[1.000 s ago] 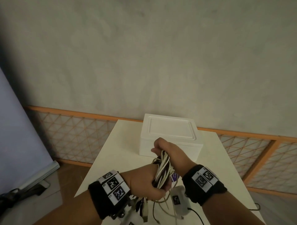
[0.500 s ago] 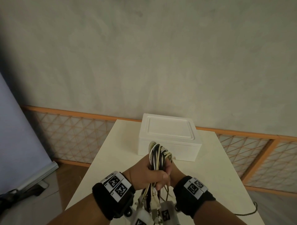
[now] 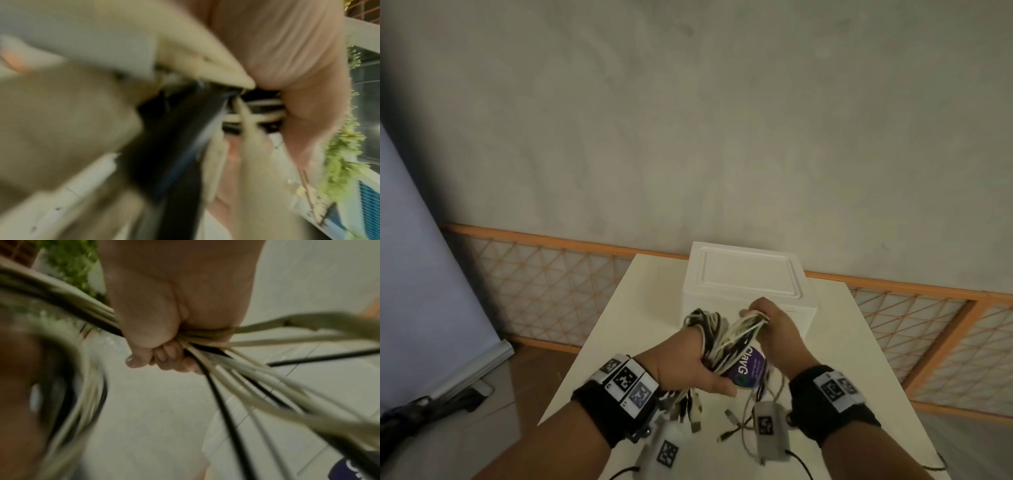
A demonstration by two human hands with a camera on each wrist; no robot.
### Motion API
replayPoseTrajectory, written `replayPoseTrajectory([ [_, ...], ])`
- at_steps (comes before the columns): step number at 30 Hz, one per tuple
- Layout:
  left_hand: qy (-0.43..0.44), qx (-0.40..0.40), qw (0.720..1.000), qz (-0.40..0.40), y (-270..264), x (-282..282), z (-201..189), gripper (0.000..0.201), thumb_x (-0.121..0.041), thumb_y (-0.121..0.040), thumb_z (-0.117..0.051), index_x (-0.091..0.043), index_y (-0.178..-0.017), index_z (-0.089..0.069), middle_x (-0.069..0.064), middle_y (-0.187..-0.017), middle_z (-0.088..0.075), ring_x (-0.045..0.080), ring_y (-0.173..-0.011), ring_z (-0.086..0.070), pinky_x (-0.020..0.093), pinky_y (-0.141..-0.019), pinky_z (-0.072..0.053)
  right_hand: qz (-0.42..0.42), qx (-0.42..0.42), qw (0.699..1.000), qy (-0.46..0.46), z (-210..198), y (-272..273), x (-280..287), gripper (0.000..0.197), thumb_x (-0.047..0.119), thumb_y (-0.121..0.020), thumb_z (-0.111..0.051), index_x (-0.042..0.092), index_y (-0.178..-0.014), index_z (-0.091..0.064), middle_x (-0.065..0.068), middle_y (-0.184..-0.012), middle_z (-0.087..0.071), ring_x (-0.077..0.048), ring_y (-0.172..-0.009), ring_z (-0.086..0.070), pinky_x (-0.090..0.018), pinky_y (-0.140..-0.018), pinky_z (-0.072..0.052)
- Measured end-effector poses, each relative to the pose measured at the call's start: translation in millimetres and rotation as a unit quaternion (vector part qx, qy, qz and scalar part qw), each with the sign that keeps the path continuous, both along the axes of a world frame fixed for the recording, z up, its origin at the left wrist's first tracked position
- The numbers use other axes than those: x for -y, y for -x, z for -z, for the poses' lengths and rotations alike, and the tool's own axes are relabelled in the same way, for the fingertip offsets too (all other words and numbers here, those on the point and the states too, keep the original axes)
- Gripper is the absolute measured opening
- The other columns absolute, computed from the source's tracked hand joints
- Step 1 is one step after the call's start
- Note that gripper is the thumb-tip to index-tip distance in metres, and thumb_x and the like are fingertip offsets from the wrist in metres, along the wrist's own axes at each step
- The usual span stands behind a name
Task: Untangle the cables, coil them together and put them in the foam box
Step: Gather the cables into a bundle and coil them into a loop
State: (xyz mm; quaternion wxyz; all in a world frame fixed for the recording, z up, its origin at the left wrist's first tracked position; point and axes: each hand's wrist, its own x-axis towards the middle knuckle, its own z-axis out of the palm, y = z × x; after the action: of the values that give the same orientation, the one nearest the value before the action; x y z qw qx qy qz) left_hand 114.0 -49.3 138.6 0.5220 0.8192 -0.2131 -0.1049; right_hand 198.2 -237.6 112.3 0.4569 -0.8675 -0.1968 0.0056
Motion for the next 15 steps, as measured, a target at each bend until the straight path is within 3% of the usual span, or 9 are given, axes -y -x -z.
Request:
replayPoseTrajectory([
  [1,0.016,-0.015,0.999,-0.029,-1.7,-9.9,3.5,0.044,-0.024,-0.059,-0.090,-0.026,-0.093,-0.061,-0.005,-0.092,-0.066,-0.002,-0.087,-0.063,0.028,-0.084,-0.051,0.025,0.033,0.999,0.011,-2.4,-3.1,10.1,0.017,0.012,-0.088,-0.057,0.024,-0.077,-0.051,0.002,-0.073,-0.061,-0.018,-0.072,-0.059,-0.028,-0.068,-0.046],
  [2,0.074,-0.043,0.995,-0.057,-2.6,-20.3,7.7,0.059,-0.027,-0.051,-0.093,-0.020,-0.101,-0.062,0.002,-0.099,-0.068,0.006,-0.095,-0.065,0.035,-0.088,-0.052,0.051,0.039,0.998,0.020,-2.3,-6.8,20.7,0.014,0.012,-0.089,-0.057,0.019,-0.078,-0.052,0.002,-0.071,-0.060,-0.017,-0.069,-0.057,-0.023,-0.063,-0.043],
  [4,0.247,-0.105,0.958,-0.097,-4.4,-35.7,18.1,0.087,-0.035,-0.045,-0.095,-0.006,-0.118,-0.057,0.019,-0.114,-0.067,0.027,-0.108,-0.064,0.044,-0.094,-0.050,0.077,0.050,0.994,0.058,1.3,-7.2,45.3,0.011,0.008,-0.088,-0.058,0.015,-0.080,-0.054,0.004,-0.068,-0.058,-0.011,-0.063,-0.053,-0.020,-0.057,-0.039],
  [5,0.305,-0.118,0.938,-0.114,-6.0,-40.0,22.2,0.094,-0.044,-0.049,-0.092,-0.002,-0.124,-0.053,0.020,-0.121,-0.064,0.030,-0.115,-0.061,0.044,-0.099,-0.048,0.080,0.059,0.991,0.092,3.8,-5.3,54.1,0.012,0.008,-0.087,-0.059,0.016,-0.080,-0.054,0.004,-0.067,-0.057,-0.011,-0.062,-0.052,-0.021,-0.057,-0.038],
  [7,0.331,-0.101,0.927,-0.144,-6.5,-41.1,20.9,0.089,-0.062,-0.059,-0.080,-0.007,-0.125,-0.056,0.012,-0.129,-0.062,0.025,-0.124,-0.055,0.043,-0.108,-0.039,0.071,0.071,0.982,0.159,20.2,-2.5,66.9,0.014,0.016,-0.086,-0.063,0.019,-0.077,-0.054,0.005,-0.066,-0.057,-0.012,-0.063,-0.054,-0.026,-0.058,-0.041],
  [9,0.327,-0.101,0.927,-0.150,-9.2,-40.7,20.6,0.077,-0.063,-0.064,-0.077,-0.012,-0.120,-0.062,0.007,-0.129,-0.063,0.020,-0.126,-0.054,0.044,-0.112,-0.033,0.071,0.056,0.977,0.195,39.1,-0.7,79.6,0.019,0.029,-0.085,-0.067,0.021,-0.074,-0.054,0.005,-0.065,-0.057,-0.015,-0.063,-0.056,-0.029,-0.059,-0.043],
  [11,0.337,-0.121,0.924,-0.134,-10.7,-40.1,22.1,0.071,-0.056,-0.062,-0.081,-0.011,-0.115,-0.067,0.010,-0.124,-0.065,0.022,-0.122,-0.057,0.040,-0.106,-0.041,0.087,0.036,0.973,0.209,55.2,2.2,93.4,0.023,0.036,-0.083,-0.069,0.028,-0.070,-0.052,0.007,-0.064,-0.057,-0.014,-0.065,-0.058,-0.030,-0.061,-0.045],
  [13,0.319,-0.111,0.935,-0.112,-7.1,-38.8,19.3,0.055,-0.053,-0.066,-0.080,-0.014,-0.104,-0.073,0.012,-0.114,-0.070,0.025,-0.112,-0.063,0.032,-0.092,-0.049,0.099,0.000,0.968,0.231,67.5,5.4,103.4,0.021,0.038,-0.081,-0.071,0.029,-0.074,-0.053,0.006,-0.070,-0.060,-0.015,-0.070,-0.060,-0.033,-0.066,-0.050],
  [15,0.267,-0.085,0.956,-0.090,-3.2,-37.0,15.6,0.044,-0.054,-0.072,-0.074,-0.015,-0.091,-0.074,0.009,-0.095,-0.073,0.022,-0.093,-0.067,0.027,-0.083,-0.049,0.056,-0.080,0.944,0.316,71.3,8.9,107.4,0.033,0.039,-0.073,-0.076,0.026,-0.097,-0.057,0.003,-0.095,-0.063,-0.016,-0.092,-0.060,-0.033,-0.082,-0.050],
])
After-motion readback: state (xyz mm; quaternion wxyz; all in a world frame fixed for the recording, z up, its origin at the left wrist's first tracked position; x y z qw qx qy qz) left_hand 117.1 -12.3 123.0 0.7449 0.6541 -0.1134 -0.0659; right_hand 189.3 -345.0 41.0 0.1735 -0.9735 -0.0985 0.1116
